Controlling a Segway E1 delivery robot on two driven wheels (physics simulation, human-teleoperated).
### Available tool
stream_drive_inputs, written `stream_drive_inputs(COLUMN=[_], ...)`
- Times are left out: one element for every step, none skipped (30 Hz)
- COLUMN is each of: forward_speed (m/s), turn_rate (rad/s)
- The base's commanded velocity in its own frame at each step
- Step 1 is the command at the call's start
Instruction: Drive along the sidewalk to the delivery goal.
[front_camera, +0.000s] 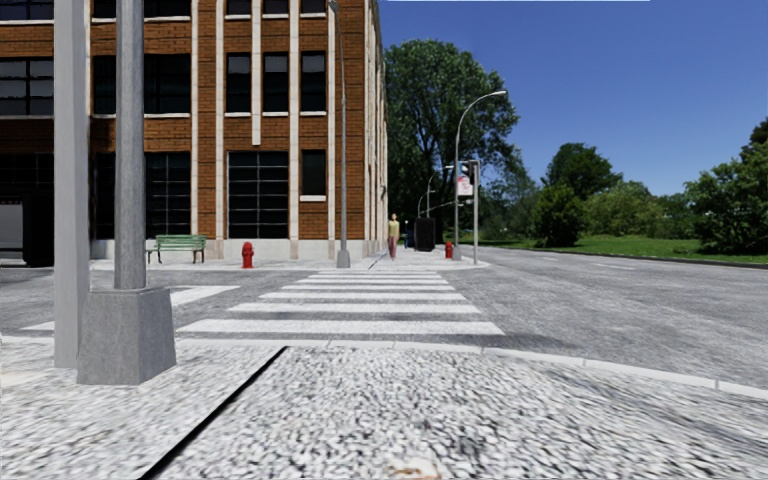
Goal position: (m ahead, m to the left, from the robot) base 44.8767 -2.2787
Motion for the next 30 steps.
stream_drive_inputs(forward_speed=[1.96,1.95,1.95,1.95,1.95,1.95,1.95,1.95,1.95,1.95,1.95,1.95,1.94,1.83,1.71,1.71,1.53,1.35,1.21,1.21,1.14,1.11,1.09,1.09,1.06,0.96,0.86,0.86,0.80,0.78], turn_rate=[0.16,0.04,0.00,0.00,0.00,0.00,0.00,0.00,0.00,0.00,0.00,0.00,0.00,0.00,0.00,0.00,0.00,0.00,0.00,0.00,0.00,0.00,0.00,0.00,0.00,0.00,0.00,0.00,0.00,0.00])
